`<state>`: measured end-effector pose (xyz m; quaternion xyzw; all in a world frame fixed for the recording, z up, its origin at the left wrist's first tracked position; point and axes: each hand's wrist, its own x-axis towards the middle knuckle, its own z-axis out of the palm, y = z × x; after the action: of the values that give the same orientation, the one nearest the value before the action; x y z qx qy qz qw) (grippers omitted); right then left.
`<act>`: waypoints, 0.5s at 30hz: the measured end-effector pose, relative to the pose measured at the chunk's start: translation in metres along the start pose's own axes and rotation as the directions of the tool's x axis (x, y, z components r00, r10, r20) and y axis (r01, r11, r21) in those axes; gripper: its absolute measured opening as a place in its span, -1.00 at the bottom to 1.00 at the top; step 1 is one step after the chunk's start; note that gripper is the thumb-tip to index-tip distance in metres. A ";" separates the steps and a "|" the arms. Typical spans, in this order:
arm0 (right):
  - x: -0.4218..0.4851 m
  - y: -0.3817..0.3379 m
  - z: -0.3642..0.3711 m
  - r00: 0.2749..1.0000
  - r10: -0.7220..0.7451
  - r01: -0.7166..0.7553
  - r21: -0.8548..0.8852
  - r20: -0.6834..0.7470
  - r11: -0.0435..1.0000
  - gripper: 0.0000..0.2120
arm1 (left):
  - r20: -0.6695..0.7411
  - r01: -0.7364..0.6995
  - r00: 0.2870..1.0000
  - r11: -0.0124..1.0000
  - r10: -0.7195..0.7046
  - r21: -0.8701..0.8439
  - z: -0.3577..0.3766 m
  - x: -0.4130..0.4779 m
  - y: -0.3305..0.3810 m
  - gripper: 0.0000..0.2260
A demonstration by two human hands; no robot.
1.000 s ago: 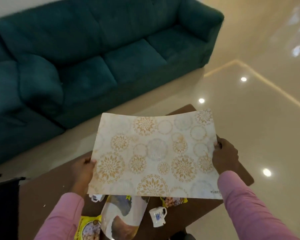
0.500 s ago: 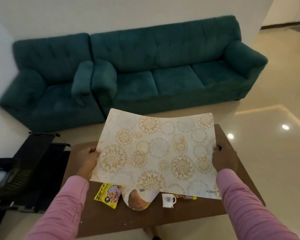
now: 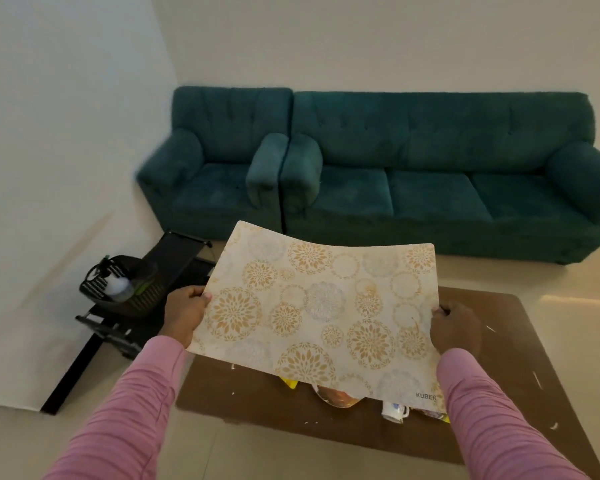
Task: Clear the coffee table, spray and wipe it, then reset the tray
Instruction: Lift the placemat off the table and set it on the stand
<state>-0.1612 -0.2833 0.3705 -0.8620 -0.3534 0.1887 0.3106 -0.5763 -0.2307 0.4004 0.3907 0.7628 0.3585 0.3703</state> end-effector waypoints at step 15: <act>-0.132 -0.138 0.132 0.996 -0.086 0.086 -0.005 0.032 0.996 -0.80 | -0.061 -0.020 0.998 1.000 0.019 -0.016 -0.211 0.103 -0.068 -0.80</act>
<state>-0.3908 -0.2495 0.3796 -0.8439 -0.3956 0.1877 0.3100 -0.8198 -0.2259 0.4134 0.3839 0.7669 0.3800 0.3464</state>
